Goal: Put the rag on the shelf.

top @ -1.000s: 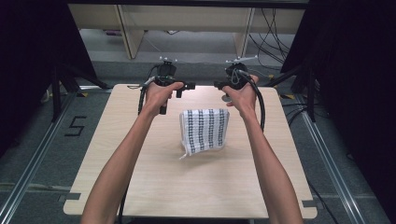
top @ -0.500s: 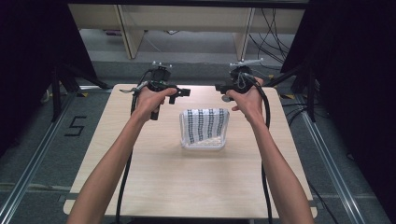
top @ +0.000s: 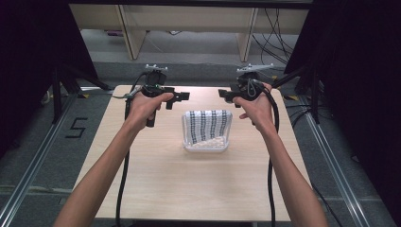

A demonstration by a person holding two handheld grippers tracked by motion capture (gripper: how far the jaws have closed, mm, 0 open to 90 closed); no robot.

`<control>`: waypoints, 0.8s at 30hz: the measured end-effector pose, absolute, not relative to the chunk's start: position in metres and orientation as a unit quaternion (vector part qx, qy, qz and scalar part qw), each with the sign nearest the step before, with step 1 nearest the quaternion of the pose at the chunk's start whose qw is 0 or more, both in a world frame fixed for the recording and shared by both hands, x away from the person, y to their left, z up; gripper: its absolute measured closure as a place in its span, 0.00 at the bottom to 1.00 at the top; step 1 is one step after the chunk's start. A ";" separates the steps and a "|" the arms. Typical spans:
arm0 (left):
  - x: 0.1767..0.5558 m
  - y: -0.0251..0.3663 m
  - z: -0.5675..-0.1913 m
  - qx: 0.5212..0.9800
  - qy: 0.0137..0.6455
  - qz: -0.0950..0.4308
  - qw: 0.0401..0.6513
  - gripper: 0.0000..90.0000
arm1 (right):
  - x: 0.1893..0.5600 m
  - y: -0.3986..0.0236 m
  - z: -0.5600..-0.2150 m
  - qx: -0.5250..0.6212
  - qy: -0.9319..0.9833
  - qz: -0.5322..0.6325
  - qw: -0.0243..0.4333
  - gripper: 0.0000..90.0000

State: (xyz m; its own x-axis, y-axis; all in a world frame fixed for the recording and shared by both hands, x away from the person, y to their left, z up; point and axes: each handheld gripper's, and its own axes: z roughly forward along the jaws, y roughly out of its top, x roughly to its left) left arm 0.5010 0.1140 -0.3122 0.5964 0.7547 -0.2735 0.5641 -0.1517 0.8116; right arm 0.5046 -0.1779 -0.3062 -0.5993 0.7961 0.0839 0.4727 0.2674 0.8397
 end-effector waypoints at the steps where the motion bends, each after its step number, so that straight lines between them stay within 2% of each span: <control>1: 0.501 0.114 -0.312 0.752 0.438 0.099 0.482 0.31 | 0.505 -0.178 -0.306 0.409 0.775 0.446 0.181 0.49; 8: 0.489 0.116 -0.313 0.767 0.423 0.106 0.471 0.31 | 0.497 -0.178 -0.305 0.399 0.779 0.449 0.178 0.49; 24: 0.477 0.118 -0.312 0.762 0.419 0.111 0.482 0.30 | 0.480 -0.178 -0.299 0.386 0.784 0.455 0.174 0.47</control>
State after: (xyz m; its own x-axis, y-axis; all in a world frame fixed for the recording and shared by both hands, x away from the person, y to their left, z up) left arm 0.4766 0.1181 -0.3123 0.6242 0.7451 -0.2348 0.5316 -0.1849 0.8265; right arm 0.4799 -0.1781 -0.2992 -0.6423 0.7624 0.0786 0.4462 0.2886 0.8471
